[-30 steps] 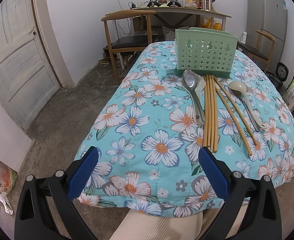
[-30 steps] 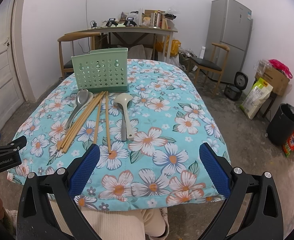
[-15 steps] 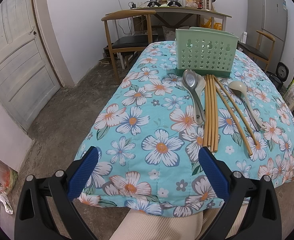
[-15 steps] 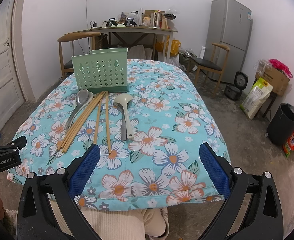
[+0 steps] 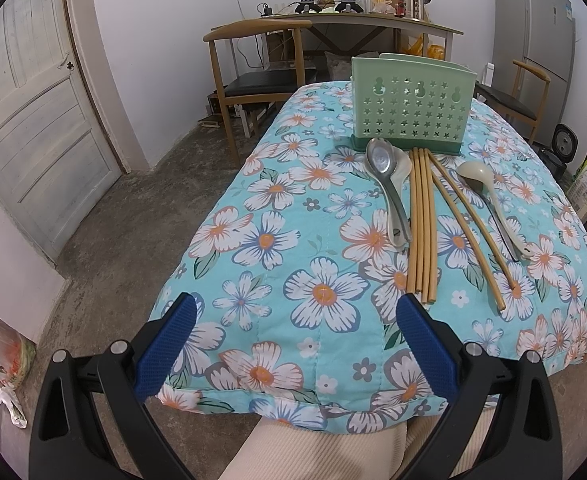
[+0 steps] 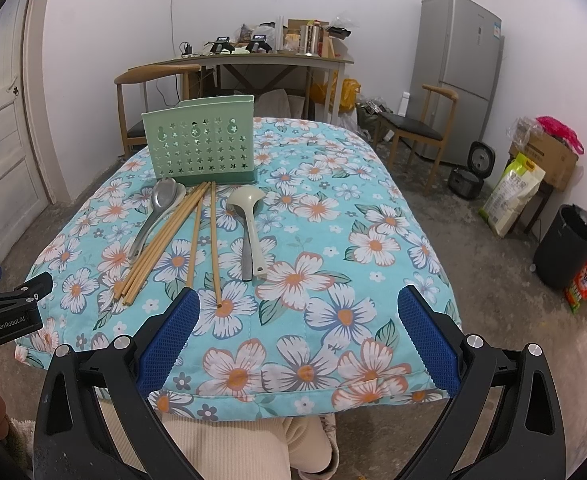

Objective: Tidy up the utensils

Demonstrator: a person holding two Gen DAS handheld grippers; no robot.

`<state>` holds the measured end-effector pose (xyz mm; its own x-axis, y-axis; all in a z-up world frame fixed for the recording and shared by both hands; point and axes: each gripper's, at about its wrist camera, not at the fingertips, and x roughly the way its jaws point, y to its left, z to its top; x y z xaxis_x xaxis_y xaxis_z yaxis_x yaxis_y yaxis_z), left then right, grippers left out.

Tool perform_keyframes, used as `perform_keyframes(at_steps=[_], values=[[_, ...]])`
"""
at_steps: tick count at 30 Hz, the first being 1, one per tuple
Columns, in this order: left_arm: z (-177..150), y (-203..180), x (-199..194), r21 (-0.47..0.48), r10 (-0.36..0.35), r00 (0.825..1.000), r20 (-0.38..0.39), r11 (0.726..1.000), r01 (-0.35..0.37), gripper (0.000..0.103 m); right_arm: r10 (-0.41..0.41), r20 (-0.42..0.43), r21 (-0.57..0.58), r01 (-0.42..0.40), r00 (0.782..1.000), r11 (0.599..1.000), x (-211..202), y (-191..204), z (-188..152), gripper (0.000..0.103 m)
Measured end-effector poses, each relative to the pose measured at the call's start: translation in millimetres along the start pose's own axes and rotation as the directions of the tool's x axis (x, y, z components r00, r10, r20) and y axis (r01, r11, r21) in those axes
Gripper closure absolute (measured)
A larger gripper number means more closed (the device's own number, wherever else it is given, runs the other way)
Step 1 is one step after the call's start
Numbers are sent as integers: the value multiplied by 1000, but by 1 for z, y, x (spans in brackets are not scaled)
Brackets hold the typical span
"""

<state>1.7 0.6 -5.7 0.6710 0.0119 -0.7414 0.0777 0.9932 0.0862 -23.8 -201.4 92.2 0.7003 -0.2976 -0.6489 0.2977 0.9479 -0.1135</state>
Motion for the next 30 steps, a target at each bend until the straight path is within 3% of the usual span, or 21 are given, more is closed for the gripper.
perform_keyframes(at_steps=[15, 30], values=[[-2, 4, 3, 3, 6, 1000, -9, 1000, -6, 5, 3, -9, 2, -3, 1000, 1000, 3, 3, 0, 8], [9, 3, 30, 6, 44, 997, -64, 999, -43, 5, 20, -62, 19, -19, 998, 1000, 34, 2, 0, 8]])
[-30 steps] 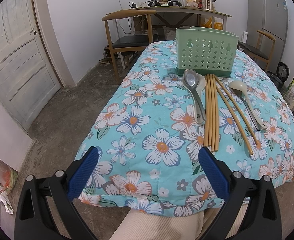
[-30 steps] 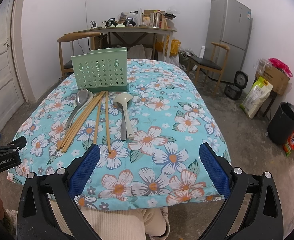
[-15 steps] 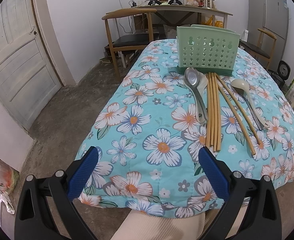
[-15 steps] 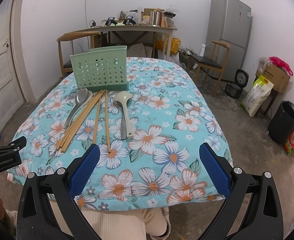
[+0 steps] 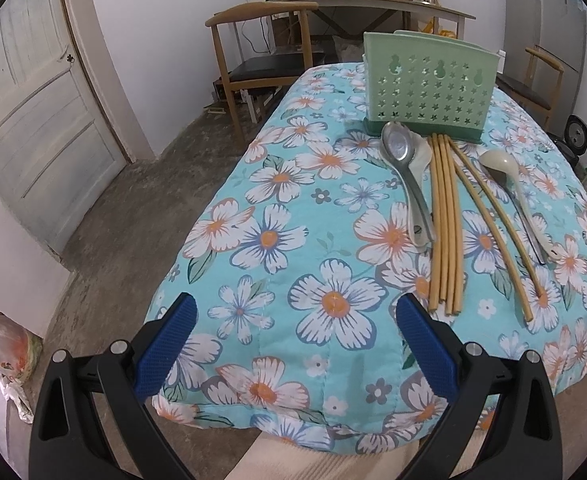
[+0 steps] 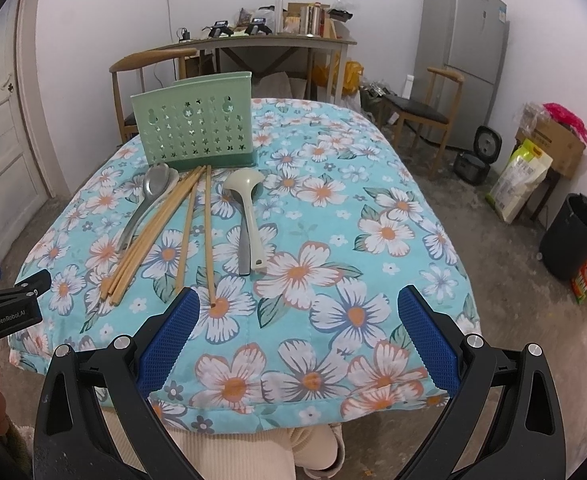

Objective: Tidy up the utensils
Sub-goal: 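Move the right tool toward the cream plastic spoon beside the basket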

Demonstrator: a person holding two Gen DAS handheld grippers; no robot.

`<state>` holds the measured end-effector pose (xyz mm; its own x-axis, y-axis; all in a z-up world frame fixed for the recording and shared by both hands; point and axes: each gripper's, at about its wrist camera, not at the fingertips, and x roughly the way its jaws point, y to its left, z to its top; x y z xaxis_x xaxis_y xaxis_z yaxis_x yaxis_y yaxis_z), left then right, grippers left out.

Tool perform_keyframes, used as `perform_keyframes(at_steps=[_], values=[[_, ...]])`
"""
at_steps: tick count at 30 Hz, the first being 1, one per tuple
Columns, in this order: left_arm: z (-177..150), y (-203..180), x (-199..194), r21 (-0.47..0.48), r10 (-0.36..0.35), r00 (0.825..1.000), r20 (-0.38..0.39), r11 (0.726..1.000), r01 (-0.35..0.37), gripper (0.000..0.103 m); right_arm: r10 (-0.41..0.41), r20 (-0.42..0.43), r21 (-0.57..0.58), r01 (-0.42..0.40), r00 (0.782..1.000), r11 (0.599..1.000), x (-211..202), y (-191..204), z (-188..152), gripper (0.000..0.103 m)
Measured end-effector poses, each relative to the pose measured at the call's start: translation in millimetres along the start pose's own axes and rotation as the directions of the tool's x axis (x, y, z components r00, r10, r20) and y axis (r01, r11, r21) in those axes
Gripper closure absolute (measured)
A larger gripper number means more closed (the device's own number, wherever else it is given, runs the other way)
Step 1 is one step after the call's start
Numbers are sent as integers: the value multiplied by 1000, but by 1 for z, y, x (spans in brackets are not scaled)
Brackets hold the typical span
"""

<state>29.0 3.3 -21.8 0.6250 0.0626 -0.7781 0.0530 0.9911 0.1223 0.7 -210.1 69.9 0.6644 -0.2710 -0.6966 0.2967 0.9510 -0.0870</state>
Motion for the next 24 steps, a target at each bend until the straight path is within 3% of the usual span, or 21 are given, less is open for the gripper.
perform_keyframes(at_steps=[9, 16, 24], values=[[9, -2, 20, 2, 6, 1000, -17, 1000, -6, 5, 10, -3, 10, -10, 1000, 1000, 17, 0, 5, 8], [31, -8, 34, 38, -30, 999, 33, 999, 29, 5, 75, 177, 29, -81, 981, 996, 9, -4, 18, 8], [57, -17, 50, 95, -126, 990, 61, 988, 120, 5, 167, 156, -18, -166, 974, 986, 36, 12, 28, 8]])
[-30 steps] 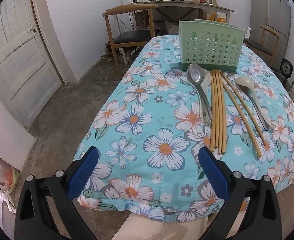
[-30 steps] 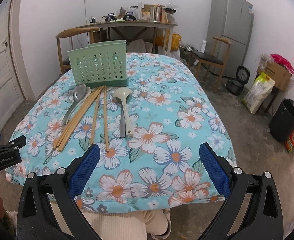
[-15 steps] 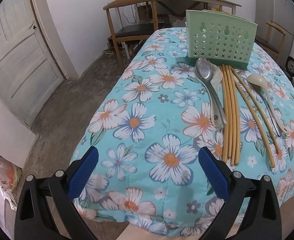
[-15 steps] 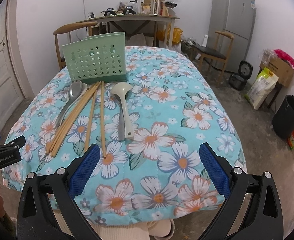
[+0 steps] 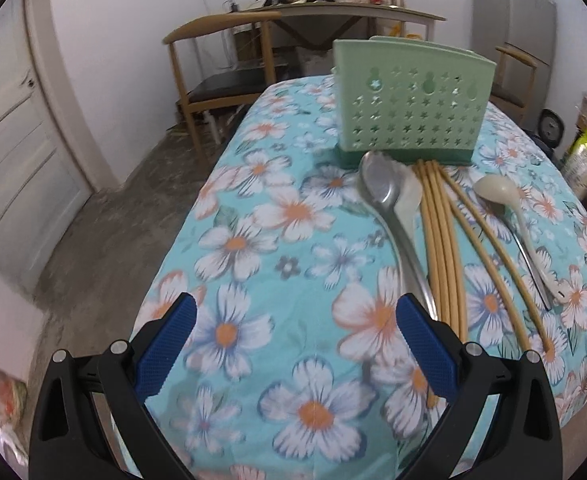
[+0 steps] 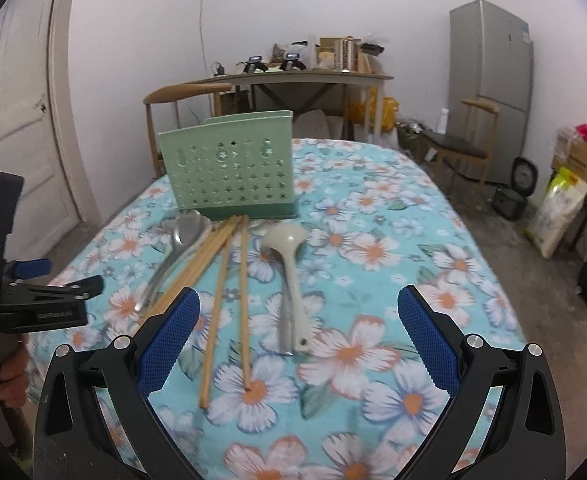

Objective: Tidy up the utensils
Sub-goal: 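Move the right tool toward the cream plastic spoon beside the basket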

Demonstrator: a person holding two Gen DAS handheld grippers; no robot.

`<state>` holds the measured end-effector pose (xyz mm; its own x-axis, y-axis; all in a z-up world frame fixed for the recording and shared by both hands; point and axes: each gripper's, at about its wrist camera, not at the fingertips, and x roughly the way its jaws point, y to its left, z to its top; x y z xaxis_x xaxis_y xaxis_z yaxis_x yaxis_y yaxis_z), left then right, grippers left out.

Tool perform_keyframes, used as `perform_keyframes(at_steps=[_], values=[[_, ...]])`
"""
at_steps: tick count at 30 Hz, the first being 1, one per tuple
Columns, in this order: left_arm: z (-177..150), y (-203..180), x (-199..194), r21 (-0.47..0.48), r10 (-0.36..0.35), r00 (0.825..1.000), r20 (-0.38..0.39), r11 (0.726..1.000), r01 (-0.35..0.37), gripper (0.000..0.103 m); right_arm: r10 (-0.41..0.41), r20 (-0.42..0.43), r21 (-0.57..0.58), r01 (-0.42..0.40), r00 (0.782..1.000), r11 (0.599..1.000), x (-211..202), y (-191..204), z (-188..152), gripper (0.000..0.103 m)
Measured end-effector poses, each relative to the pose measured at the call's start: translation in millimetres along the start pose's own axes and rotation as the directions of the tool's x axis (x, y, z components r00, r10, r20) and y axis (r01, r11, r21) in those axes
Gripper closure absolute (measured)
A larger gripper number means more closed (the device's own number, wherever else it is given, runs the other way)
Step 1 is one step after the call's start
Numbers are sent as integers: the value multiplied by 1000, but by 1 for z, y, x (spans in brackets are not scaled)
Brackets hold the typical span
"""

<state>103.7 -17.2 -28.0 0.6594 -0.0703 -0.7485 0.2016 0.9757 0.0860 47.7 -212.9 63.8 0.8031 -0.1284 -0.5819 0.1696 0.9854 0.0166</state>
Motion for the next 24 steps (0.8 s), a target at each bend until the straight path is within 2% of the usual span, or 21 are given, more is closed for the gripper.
perform_keyframes(at_steps=[1, 4, 6, 10, 12, 15, 18, 22, 24], values=[[2, 1, 2, 6, -16, 1000, 7, 1000, 16, 5, 13, 0, 10, -13, 1000, 1000, 2, 0, 1, 8], [13, 8, 10, -13, -145, 989, 32, 989, 145, 5, 37, -20, 32, -36, 999, 999, 12, 0, 2, 8], [21, 16, 17, -62, -265, 963, 56, 961, 268, 5, 55, -41, 47, -53, 998, 997, 19, 0, 1, 8], [42, 17, 36, -126, -358, 933, 20, 925, 358, 5, 86, -60, 65, -82, 995, 995, 29, -1, -2, 8], [52, 17, 44, -159, -413, 910, 32, 897, 412, 5, 103, -65, 70, -98, 993, 993, 32, -1, -2, 8], [65, 14, 48, -144, -406, 912, 65, 900, 411, 6, 124, -63, 76, -119, 990, 990, 34, -1, -3, 8], [77, 5, 55, -55, -389, 918, 73, 918, 394, 7, 139, -63, 85, -134, 988, 987, 36, -3, -3, 8], [88, -13, 73, 62, -363, 931, 37, 931, 360, 27, 153, -64, 107, -146, 986, 984, 41, -7, -3, 8], [91, -22, 82, 112, -353, 935, 14, 930, 350, 33, 160, -66, 117, -152, 985, 981, 44, -9, -4, 8]])
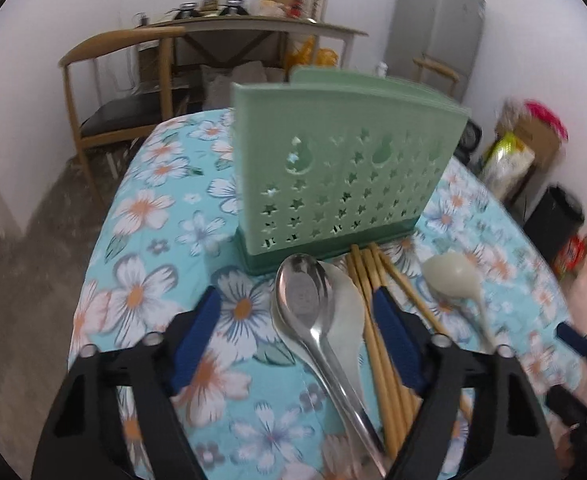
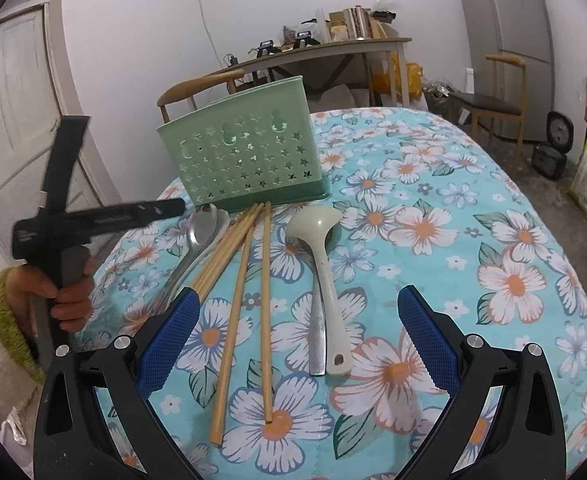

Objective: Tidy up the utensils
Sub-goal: 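Move the right tool toward the cream plastic spoon beside the basket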

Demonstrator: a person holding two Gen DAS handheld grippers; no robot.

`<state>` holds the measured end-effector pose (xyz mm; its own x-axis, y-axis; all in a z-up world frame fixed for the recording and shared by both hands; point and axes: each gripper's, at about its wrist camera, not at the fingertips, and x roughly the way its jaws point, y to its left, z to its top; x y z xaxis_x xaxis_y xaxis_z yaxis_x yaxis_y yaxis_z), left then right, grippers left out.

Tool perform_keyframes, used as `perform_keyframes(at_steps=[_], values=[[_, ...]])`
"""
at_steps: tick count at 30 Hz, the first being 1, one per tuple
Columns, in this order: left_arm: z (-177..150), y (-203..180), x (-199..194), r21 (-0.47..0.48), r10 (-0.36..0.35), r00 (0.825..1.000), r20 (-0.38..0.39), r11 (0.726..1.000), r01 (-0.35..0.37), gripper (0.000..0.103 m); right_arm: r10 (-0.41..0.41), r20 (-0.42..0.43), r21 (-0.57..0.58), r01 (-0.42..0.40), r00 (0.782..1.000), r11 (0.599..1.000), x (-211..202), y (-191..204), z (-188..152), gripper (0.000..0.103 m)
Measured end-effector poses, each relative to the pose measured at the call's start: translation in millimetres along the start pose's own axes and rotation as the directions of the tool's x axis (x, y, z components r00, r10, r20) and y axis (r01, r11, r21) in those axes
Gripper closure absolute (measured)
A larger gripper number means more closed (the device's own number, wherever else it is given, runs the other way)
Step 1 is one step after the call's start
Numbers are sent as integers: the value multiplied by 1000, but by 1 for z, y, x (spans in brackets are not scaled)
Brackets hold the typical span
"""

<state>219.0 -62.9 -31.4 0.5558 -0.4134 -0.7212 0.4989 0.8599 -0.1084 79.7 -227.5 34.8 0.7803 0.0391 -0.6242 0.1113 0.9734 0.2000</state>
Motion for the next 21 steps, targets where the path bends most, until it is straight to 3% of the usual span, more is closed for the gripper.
perform_keyframes(at_steps=[5, 8, 10, 13, 21], values=[[5, -6, 33, 45, 0, 997, -73, 999, 3, 42, 10, -13, 10, -10, 1000, 1000, 7, -5, -1, 8], [8, -5, 50, 44, 42, 994, -105, 998, -37, 51, 13, -15, 18, -13, 1000, 1000, 9, -8, -1, 8], [7, -4, 56, 47, 74, 990, -118, 997, -69, 63, 12, -16, 24, -11, 1000, 1000, 10, -10, -1, 8], [7, -2, 56, 28, 87, 989, -120, 996, -85, 81, 9, -16, 36, -9, 1000, 999, 9, -13, -2, 8], [3, 18, 33, -69, 28, 996, -90, 997, -35, 98, -3, -14, 45, 3, 1000, 999, 2, -15, -2, 8]])
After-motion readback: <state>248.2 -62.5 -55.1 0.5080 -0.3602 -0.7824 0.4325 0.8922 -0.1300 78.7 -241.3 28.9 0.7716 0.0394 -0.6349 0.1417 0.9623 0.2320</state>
